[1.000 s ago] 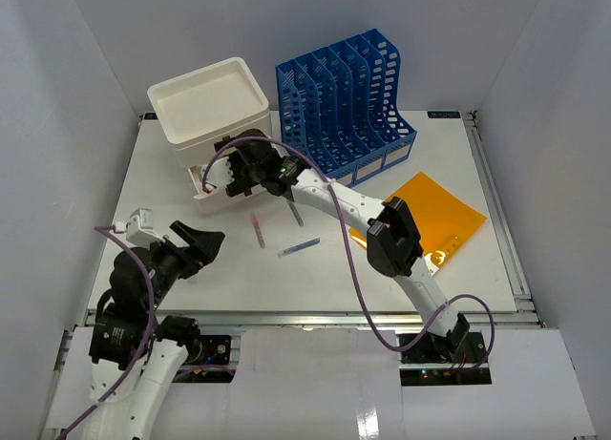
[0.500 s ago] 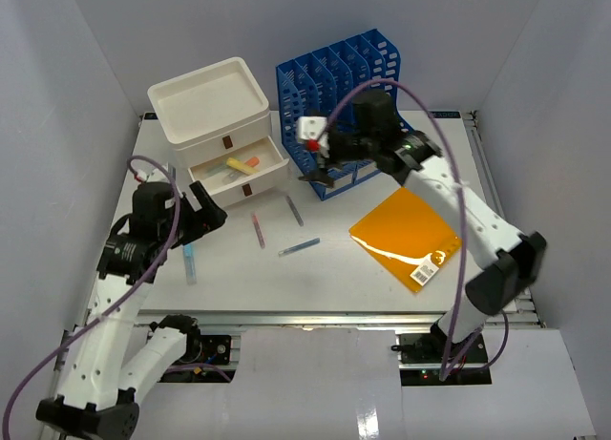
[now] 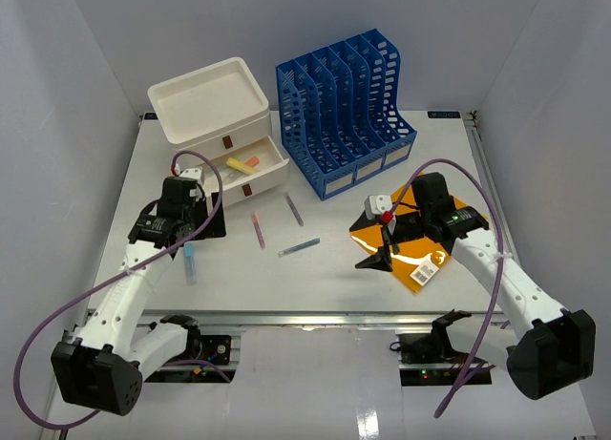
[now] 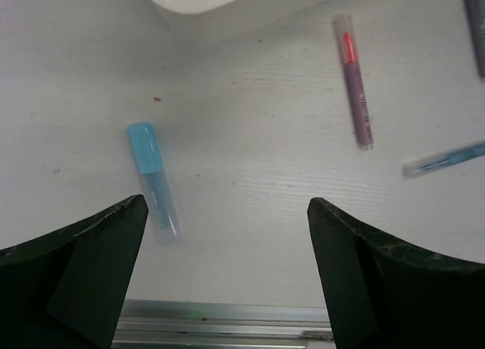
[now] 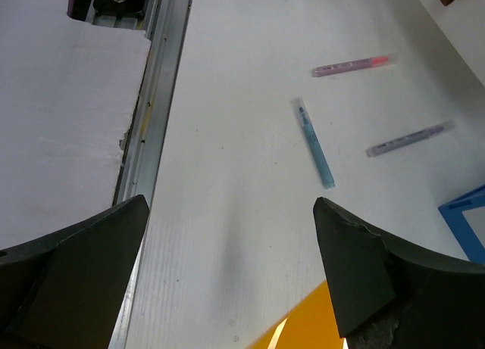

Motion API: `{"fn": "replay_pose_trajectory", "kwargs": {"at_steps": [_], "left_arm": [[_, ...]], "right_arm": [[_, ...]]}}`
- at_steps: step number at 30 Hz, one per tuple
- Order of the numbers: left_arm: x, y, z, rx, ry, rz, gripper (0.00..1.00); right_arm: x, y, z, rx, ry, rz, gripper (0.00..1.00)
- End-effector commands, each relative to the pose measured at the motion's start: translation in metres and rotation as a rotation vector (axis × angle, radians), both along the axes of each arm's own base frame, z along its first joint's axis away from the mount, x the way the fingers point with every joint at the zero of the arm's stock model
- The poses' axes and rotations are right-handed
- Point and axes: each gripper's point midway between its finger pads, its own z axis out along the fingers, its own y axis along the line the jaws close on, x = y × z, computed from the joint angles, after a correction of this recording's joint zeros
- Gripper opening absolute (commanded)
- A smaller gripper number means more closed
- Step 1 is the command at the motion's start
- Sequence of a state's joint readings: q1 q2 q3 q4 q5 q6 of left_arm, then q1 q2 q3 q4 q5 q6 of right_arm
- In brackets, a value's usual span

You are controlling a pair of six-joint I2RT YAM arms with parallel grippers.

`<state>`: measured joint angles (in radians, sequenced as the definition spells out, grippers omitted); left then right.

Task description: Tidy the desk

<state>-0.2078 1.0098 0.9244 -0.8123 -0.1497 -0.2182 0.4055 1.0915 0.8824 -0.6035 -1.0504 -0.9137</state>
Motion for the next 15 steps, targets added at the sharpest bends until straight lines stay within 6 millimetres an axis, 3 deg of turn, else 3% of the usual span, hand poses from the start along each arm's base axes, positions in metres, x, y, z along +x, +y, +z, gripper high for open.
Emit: {"fn": "replay_pose_trajectory", "kwargs": {"at_steps": [1,12,15], "left_arm": [[0.027,0.005,0.007,0.064,-0.147,-0.095,0.98],[0.029,0.023,-0.058,0.072,0.014,-0.05,0.98],[0.037,0.031,-0.048,0.07,-0.021,-0.012,0.97]], "right_arm": [[-0.002,-0.008,0.02,0.118,-0.035,0.023,0.96],[-0.003,-0.014,0.024,0.126,-0.091,0.002,0.96],[-0.002,-0.015,0.023,0.123,-0.087,-0.003,0.96]]}}
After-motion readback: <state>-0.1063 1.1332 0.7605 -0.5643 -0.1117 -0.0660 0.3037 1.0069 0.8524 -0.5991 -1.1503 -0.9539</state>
